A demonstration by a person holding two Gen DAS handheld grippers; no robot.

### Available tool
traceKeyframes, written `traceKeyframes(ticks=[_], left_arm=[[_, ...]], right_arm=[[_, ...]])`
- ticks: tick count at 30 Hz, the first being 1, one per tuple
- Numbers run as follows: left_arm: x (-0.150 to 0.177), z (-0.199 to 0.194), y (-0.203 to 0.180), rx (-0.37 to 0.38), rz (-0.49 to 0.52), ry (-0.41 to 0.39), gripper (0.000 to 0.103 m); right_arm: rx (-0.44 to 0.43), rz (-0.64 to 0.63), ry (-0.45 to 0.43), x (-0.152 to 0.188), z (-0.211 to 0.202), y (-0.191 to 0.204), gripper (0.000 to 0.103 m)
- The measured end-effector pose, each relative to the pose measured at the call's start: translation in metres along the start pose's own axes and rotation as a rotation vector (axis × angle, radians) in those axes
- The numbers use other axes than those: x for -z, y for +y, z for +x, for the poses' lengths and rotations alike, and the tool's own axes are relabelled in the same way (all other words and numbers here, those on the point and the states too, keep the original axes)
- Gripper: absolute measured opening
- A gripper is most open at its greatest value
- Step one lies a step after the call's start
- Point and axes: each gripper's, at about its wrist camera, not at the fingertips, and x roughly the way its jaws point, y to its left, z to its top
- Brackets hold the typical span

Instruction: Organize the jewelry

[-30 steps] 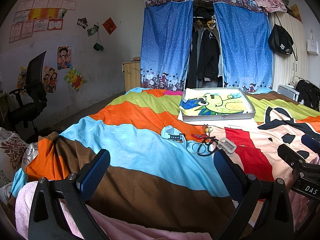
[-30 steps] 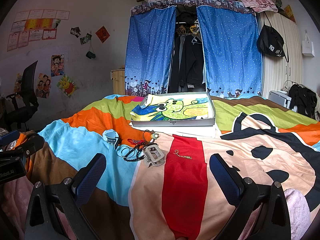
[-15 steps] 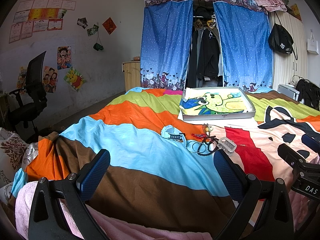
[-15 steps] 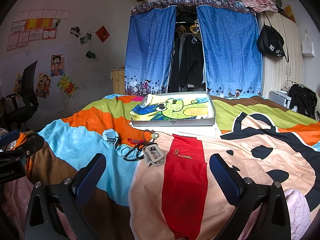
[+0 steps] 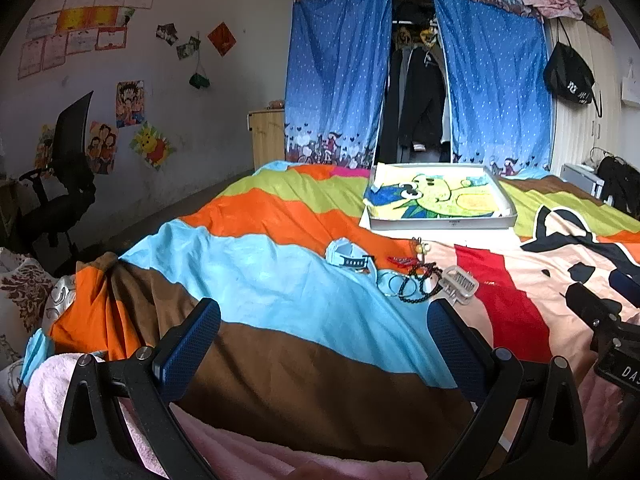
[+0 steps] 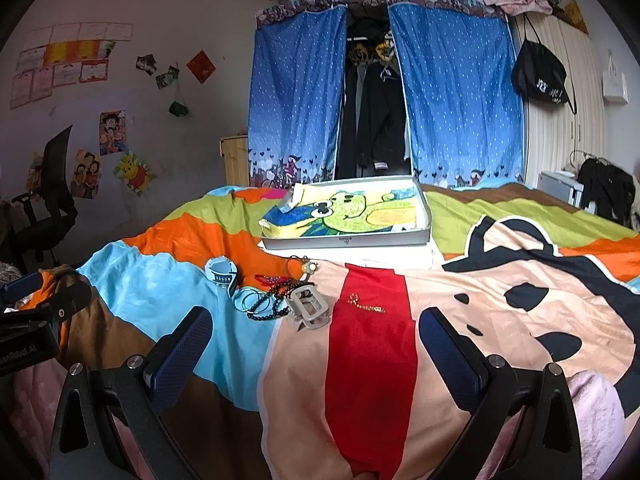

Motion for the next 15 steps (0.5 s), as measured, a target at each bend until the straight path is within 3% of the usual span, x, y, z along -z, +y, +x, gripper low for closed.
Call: traceKeyframes(ticks=[5, 10, 15], left_arm=[[-0.001, 0.015, 0.001, -0.02, -0.001, 0.072, 0.101], [-0.004, 0.039, 0.002, -0.031, -0.013, 0.182, 0.101], [-0.007, 0.066, 0.007, -0.019, -0.046, 0.275, 0.101]], right_arm=[[-0.004, 0.052, 0.059, 0.001, 0.011, -0.01, 0.103], [-0.016, 0.144, 0.166, 0.0, 0.033, -0.028, 0.103], [-0.029, 0.157, 0.265, -0.004, 0.061, -0.038, 0.103]])
